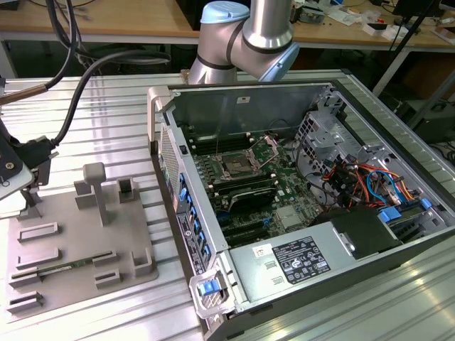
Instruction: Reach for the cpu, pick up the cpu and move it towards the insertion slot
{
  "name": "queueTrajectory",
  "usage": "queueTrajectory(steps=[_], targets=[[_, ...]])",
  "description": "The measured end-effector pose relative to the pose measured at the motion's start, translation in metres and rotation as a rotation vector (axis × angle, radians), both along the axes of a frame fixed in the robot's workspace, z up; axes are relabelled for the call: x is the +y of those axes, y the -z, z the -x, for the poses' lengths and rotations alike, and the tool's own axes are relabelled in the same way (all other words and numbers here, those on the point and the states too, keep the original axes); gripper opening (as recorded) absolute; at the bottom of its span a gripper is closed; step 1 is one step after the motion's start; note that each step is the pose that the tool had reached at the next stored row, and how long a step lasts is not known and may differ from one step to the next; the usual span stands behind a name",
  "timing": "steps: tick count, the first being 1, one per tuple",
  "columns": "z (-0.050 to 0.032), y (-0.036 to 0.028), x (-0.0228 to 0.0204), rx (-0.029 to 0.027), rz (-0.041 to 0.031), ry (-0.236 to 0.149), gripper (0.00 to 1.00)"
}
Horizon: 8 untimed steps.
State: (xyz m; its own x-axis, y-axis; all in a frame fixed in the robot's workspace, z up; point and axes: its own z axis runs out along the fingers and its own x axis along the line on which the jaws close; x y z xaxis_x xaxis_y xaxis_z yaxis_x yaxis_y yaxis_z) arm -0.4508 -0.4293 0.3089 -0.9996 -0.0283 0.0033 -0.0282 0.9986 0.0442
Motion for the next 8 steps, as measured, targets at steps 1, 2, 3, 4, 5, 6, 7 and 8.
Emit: queueTrajectory(steps=[1, 2, 3, 4, 5, 6, 7, 8], targets=[[0.0, -0.0004, 0.0, -0.0001, -0.0001, 0.0, 0.55], [0.0, -0.0011, 0.0, 0.0, 0.0, 0.0, 0.55], [0.0, -0.0013, 0.0, -0.0001, 0.0, 0.0, 0.55], [0.0, -0.0014, 0.0, -0.0001, -0.0001, 0.0, 0.55], [0.0, -0.0014, 0.0, -0.0001, -0.0001, 0.0, 0.55], [0.0, -0.0016, 0.0, 0.0, 0.0, 0.0, 0.55], [0.0, -0.0017, 0.0, 0.0, 0.0, 0.0, 0.55], [0.0, -0.0017, 0.0, 0.0, 0.0, 0.0, 0.55]])
